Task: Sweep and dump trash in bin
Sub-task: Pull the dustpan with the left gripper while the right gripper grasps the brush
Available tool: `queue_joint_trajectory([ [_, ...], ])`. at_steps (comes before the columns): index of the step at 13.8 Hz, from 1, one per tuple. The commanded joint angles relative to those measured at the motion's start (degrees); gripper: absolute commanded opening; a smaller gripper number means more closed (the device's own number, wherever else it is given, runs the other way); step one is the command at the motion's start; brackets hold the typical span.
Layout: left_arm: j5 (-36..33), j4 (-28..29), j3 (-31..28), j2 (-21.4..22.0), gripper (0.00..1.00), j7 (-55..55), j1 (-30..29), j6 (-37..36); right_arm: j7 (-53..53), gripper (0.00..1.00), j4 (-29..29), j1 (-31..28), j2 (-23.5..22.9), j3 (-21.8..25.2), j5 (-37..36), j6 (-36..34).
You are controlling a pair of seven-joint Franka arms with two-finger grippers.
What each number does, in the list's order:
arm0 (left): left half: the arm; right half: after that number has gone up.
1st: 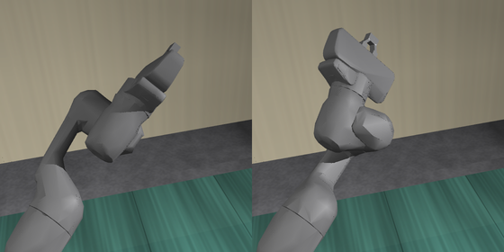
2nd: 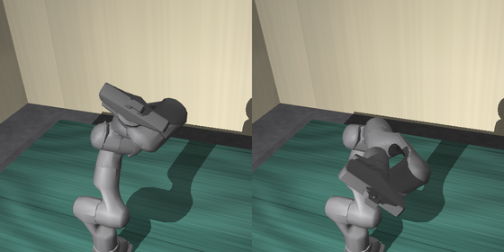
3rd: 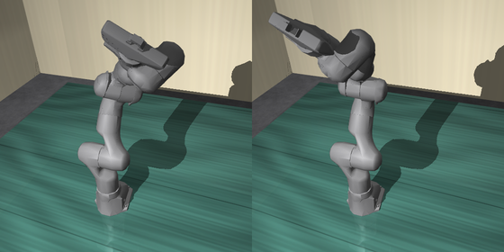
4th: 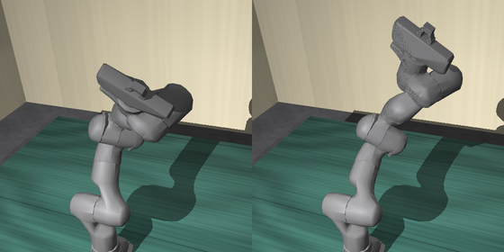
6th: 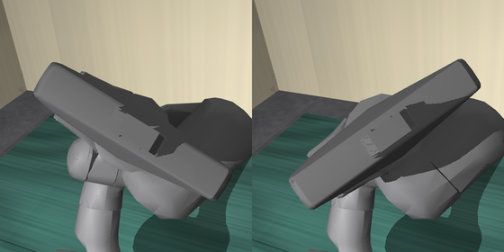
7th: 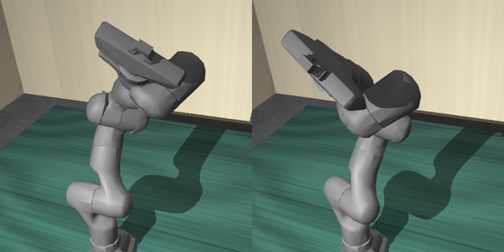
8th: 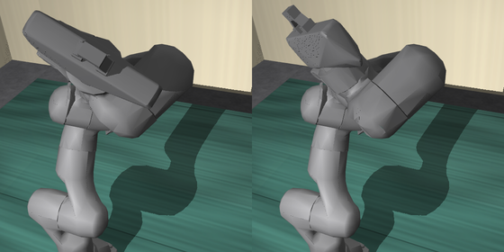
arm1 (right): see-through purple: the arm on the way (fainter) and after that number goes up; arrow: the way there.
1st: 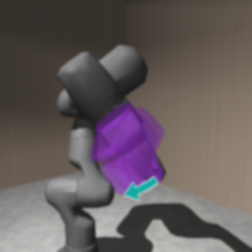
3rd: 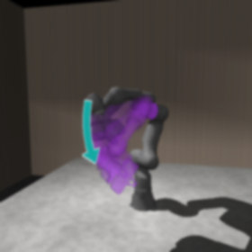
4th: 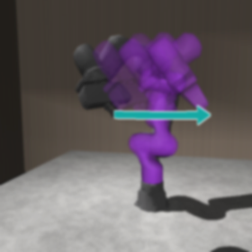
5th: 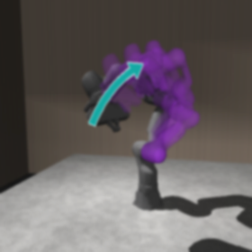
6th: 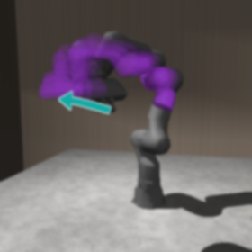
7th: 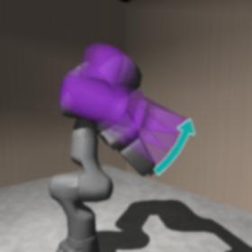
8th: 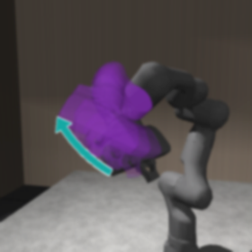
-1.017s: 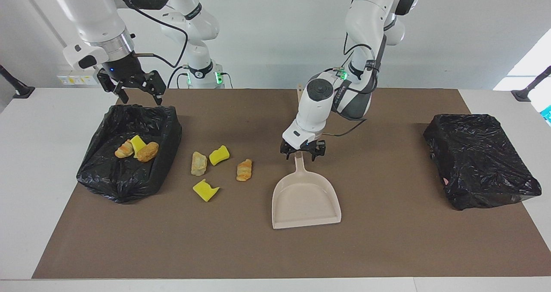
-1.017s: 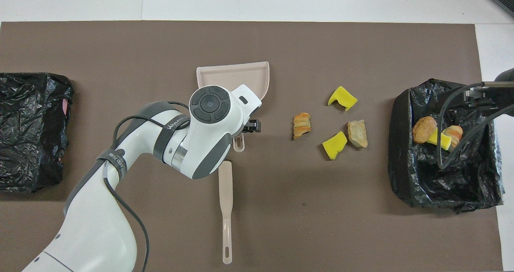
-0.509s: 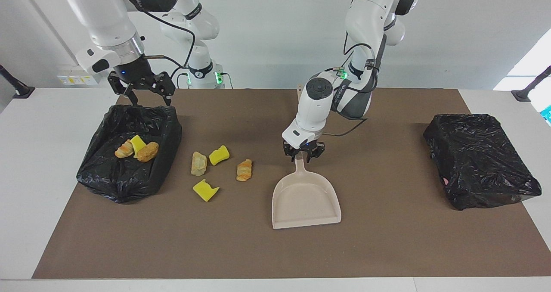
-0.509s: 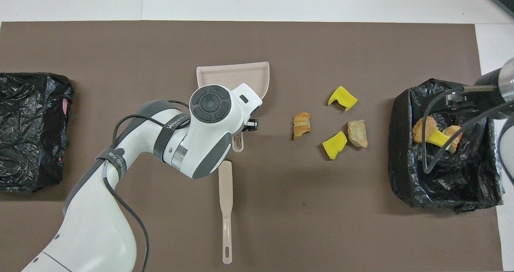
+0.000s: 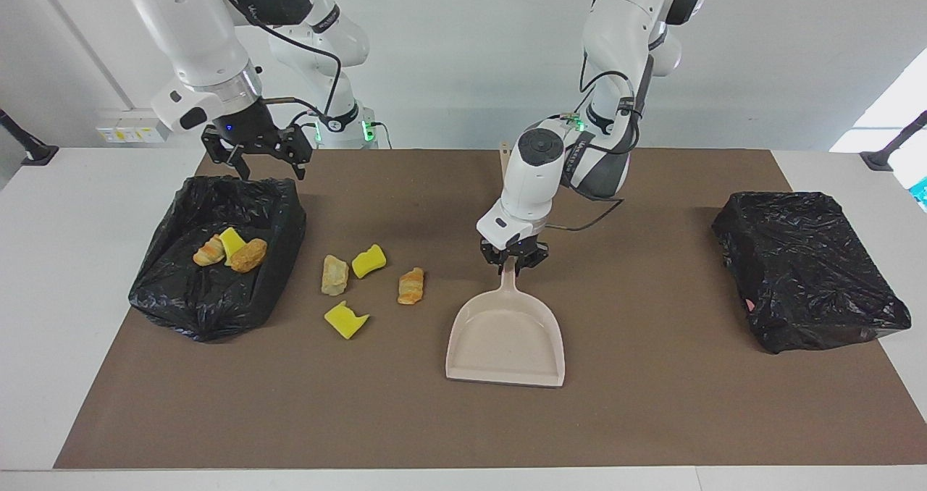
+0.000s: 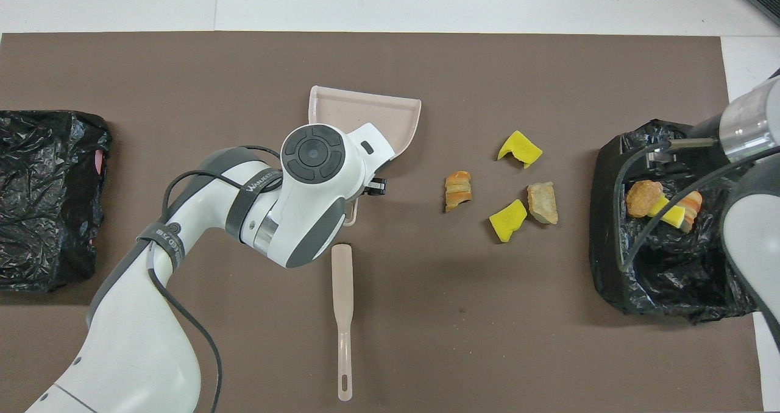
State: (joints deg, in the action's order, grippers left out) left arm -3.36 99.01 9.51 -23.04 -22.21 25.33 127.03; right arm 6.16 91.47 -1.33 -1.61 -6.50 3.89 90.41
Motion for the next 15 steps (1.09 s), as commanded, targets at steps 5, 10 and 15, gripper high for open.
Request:
queue_joint_trajectory([
  [5,-1.12,0.22,0.07,5.2,0.0,23.67,-9.22,-8.55,2.27,1.0,13.36,8.26,3.72,-0.36,7.87,8.11],
  [10,-1.04,2.06,0.16,10.11,0.0,39.93,-18.63,-13.82,14.02,1.0,18.46,20.29,3.37,-0.44,8.07,16.61],
  [15,-1.04,9.71,0.16,14.95,0.0,61.46,-27.69,-14.8,31.52,1.0,22.43,32.25,2.85,-0.53,3.51,22.88],
])
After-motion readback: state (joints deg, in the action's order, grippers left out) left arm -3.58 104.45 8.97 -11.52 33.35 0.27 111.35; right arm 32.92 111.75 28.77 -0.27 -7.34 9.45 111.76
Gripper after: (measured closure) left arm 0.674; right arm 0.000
